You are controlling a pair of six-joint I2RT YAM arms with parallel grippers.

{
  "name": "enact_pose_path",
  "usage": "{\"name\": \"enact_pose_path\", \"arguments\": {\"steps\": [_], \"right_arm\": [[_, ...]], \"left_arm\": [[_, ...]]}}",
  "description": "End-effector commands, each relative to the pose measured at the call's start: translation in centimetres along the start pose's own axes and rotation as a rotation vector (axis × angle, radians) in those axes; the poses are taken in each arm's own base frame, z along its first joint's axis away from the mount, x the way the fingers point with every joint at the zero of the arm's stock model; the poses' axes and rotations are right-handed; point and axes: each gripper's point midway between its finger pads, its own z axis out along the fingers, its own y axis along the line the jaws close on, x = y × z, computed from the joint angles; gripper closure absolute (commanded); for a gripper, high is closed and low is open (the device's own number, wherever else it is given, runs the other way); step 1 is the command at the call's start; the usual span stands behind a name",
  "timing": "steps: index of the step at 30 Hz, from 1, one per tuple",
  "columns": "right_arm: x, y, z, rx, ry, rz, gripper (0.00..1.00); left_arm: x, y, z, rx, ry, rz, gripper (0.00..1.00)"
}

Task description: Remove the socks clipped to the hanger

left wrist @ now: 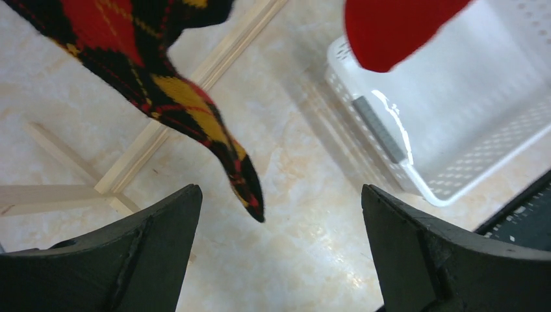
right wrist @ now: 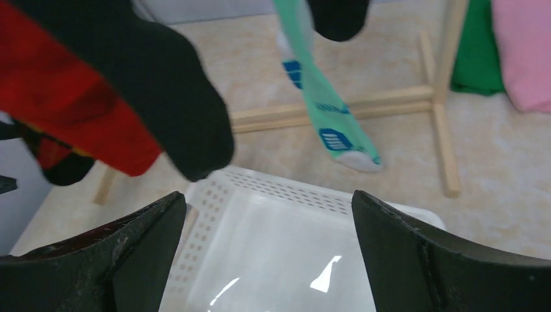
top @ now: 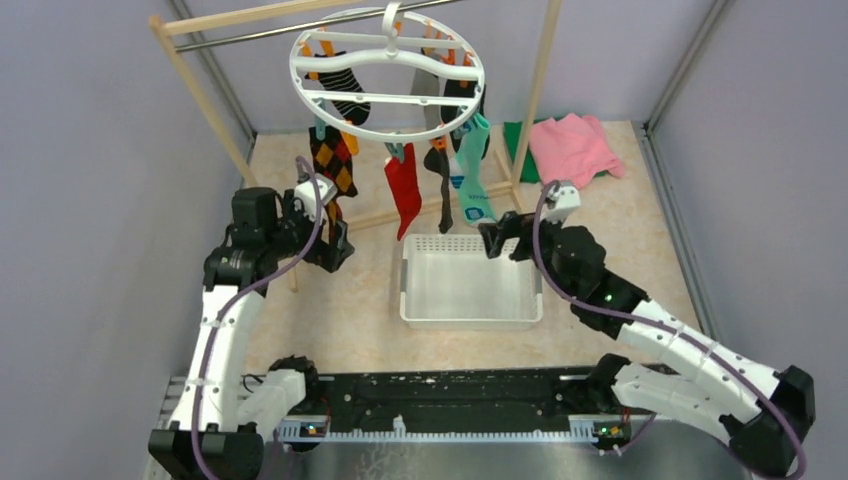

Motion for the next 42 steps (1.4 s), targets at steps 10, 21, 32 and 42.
{"name": "enact_pose_path", "arguments": {"steps": [10,21,32,42], "right_arm": [[-1.2,17.4,1.8,-0.222,-0.074,-0.228,0.01],[-2.4,20.5,8.1,-0.073,-0.163,-0.303,0.07],[-2.4,21.2,7.7,-0.165,-0.163,-0.234,0.77],[-2.1,23.1,1.2,-0.491,-0.083,-0.076,1.00]], "left_arm": [[-8.0,-4.5,-6.1,0.172,-0.165,-0.009,0.01],[-11.1,-4.6,-8.2,0.150,-0.215,-0.009,0.01],[-12.0,-4.7,-8.7,0.150,-0.247,0.000,0.02],[-10.4,-7.2,-6.9,0.338,-0.248,-0.008,0.04]]}}
